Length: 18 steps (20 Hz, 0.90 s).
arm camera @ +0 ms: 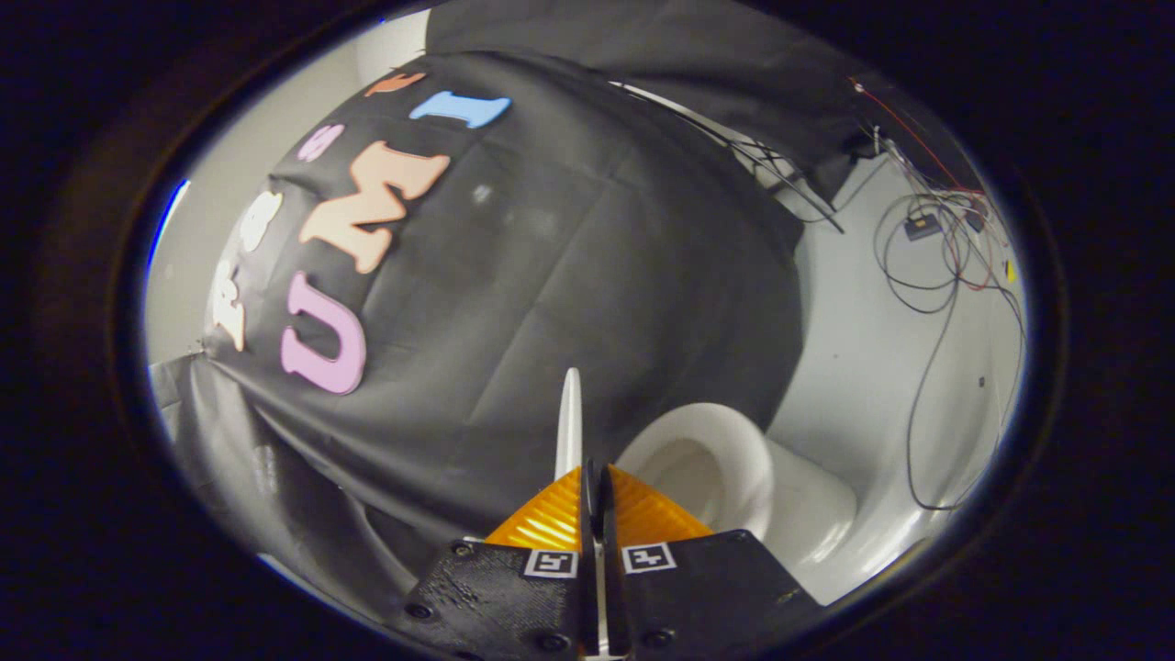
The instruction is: Open the toilet lid.
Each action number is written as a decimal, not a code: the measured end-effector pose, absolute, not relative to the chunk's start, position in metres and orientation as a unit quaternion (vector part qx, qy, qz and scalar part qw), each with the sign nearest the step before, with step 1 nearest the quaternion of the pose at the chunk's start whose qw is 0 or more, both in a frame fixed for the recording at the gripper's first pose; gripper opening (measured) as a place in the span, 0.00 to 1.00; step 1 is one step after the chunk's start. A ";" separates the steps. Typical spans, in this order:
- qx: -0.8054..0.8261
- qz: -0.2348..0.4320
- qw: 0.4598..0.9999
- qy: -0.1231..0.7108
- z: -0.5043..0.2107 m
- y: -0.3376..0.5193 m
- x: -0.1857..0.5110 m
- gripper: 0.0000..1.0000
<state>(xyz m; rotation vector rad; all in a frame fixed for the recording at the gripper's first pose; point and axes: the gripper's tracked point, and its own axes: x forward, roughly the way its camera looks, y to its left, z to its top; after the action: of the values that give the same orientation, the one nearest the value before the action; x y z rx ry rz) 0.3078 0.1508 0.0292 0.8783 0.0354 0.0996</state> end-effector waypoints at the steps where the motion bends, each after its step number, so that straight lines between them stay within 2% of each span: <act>1: 0.413 0.054 0.909 0.009 0.043 0.162 0.306 0.04; 6: 0.364 0.089 0.927 -0.024 0.103 0.238 0.295 0.09; 11: 0.282 0.087 0.955 -0.021 0.126 0.284 0.288 0.09; 18: 0.147 0.124 0.981 -0.020 0.147 0.358 0.281 0.09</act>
<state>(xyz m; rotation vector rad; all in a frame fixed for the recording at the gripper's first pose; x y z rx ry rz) 0.2811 0.3585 0.1471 0.2952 -0.0404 0.2501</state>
